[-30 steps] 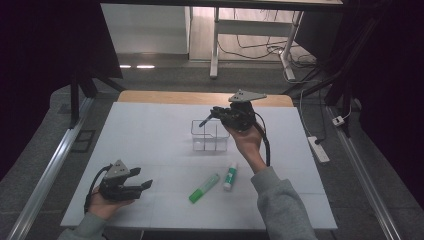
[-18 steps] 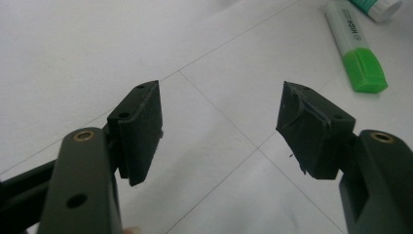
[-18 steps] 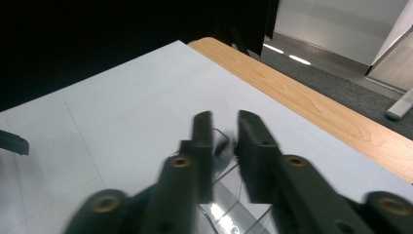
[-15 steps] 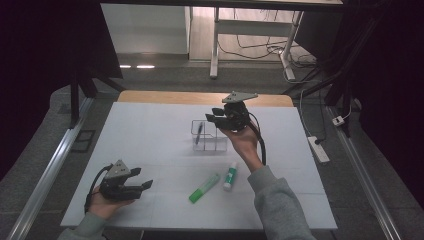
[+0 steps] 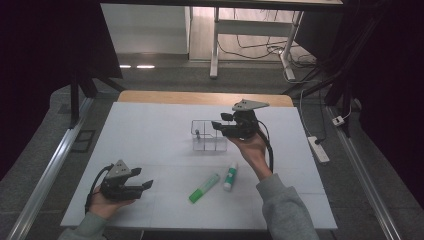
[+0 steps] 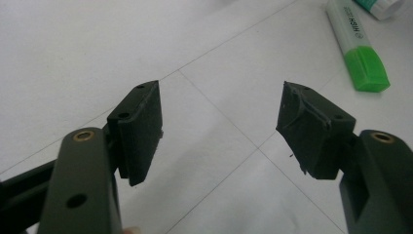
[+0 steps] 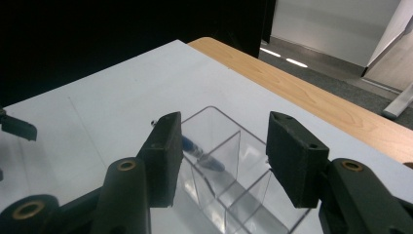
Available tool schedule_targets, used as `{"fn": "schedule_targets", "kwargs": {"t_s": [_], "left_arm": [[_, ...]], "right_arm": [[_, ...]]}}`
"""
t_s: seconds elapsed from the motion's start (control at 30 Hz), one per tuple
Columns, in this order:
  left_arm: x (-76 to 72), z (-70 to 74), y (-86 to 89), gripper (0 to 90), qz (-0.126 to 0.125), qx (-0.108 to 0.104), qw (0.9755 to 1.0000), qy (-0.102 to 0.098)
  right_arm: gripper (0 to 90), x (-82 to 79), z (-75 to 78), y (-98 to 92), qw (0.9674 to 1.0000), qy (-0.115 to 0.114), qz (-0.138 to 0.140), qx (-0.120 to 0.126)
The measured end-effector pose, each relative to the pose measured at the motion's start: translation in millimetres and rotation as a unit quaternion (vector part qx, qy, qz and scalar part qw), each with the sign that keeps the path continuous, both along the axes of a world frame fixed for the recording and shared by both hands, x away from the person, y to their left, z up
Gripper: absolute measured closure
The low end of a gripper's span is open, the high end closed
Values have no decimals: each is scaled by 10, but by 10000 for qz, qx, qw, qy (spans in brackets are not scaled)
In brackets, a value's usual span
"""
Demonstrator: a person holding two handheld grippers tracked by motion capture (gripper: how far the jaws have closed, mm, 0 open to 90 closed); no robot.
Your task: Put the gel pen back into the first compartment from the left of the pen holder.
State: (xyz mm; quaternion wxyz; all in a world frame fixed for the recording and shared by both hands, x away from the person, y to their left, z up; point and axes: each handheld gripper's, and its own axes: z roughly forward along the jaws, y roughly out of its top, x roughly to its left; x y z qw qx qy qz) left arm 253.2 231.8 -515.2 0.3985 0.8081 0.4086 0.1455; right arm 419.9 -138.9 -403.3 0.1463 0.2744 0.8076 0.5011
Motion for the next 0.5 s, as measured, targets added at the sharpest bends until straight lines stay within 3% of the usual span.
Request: {"fn": "schedule_targets", "kwargs": {"t_s": [0.5], "left_arm": [[6, -3, -7, 325, 11, 9, 10000, 9]], "right_arm": [[454, -268, -113, -272, 10000, 67, 67, -11]]}}
